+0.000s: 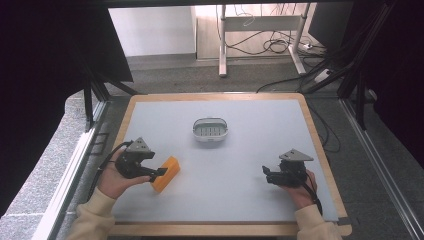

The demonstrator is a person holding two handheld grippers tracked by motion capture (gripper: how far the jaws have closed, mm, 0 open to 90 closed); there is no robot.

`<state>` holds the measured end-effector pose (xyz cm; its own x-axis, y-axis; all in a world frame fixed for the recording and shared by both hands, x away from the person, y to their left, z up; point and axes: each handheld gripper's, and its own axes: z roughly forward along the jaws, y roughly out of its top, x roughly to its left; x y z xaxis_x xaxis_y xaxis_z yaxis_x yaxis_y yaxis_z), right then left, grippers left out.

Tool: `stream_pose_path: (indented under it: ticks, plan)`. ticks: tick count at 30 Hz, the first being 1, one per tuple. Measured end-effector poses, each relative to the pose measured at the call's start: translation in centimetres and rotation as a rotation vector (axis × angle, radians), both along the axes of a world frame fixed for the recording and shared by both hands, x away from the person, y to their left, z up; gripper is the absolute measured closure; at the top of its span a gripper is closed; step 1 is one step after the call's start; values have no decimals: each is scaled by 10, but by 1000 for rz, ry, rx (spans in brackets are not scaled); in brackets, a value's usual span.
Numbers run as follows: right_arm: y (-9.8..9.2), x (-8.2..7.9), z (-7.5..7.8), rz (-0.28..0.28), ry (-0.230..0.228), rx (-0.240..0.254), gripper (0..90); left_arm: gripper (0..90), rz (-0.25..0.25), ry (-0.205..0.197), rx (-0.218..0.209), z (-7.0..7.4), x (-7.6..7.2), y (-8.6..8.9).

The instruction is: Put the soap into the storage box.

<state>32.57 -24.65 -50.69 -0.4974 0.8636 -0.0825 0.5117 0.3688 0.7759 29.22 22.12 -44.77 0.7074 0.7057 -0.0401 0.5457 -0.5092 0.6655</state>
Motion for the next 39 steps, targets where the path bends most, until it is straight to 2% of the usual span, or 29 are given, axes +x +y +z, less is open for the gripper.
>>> stream_pose_path:
  ticks: [15,20,29,33,34,35,37,38,39]
  plan:
    - [0,1,-2,-5,3,-19,150,252,11,37,49,-13,4,-13]
    - [0,1,-3,-6,3,-26,150,252,20,57,92,-22,8,-22]
    - [0,1,-3,-8,3,-35,150,282,39,80,124,-32,13,-27]
    - [0,1,-4,-11,6,-42,150,303,56,103,131,-37,17,-29]
    - [0,2,-4,-12,8,-45,150,317,89,119,148,-40,20,-32]
    - [0,2,-4,-12,8,-45,150,323,89,119,148,-40,20,-32]
    - [1,2,-5,-13,9,-52,150,333,107,141,151,-43,23,-35]
    - [1,2,-5,-17,14,-56,150,361,107,165,154,-46,25,-37]
    - [2,2,-5,-18,15,-58,150,382,113,169,155,-48,26,-38]
